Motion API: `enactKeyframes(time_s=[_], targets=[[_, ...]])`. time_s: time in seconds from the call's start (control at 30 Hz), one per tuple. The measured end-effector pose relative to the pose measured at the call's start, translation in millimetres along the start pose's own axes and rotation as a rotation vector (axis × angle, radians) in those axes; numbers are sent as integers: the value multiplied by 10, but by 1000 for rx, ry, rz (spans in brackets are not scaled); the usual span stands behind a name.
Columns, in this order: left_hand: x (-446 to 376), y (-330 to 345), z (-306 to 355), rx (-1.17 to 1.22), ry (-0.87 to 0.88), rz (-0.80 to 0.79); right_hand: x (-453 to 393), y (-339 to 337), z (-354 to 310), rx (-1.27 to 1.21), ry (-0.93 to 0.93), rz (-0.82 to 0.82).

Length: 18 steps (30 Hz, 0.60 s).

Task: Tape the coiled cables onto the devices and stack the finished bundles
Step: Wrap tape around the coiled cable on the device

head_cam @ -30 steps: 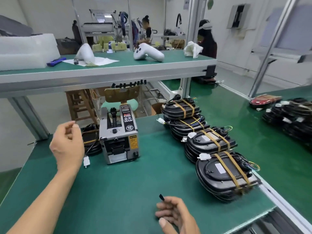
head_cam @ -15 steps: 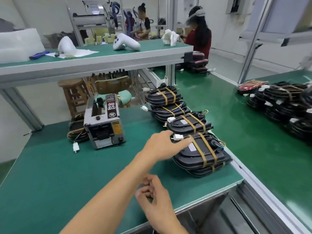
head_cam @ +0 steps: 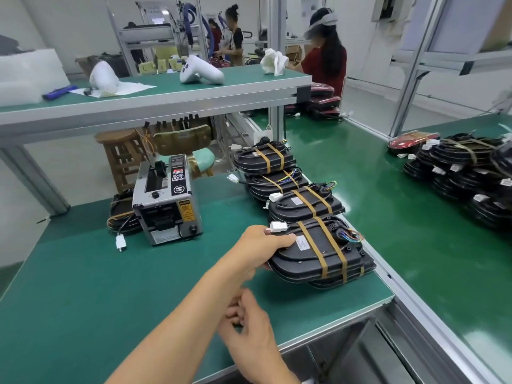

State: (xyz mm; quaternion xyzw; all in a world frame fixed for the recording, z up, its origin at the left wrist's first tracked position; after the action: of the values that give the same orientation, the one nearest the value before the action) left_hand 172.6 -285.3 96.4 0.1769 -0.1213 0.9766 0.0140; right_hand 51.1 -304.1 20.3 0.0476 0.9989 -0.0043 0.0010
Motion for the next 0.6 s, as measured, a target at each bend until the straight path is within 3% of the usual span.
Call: enactKeyframes(time_s=[0.23, 0.4, 0.6], targets=[[514, -757, -67, 555, 55, 43, -38, -12, 46, -166, -18, 139], [849, -1192, -340, 935, 182, 236, -60, -42, -306, -451, -47, 353], [1063, -1111, -818, 1108, 137, 442, -83, 501, -882, -452, -141, 245]])
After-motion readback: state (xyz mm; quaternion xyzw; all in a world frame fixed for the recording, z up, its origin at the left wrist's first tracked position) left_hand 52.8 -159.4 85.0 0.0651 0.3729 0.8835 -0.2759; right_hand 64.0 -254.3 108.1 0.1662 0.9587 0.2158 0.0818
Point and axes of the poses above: each hand's wrist, its own x-axis away from the middle knuckle, its own y-axis out of the palm, z = x × y, the point moved 4 cm from there along -x, towards the middle knuckle, and after that the axes turned 12 degrees about z, right-handed, at the moved point
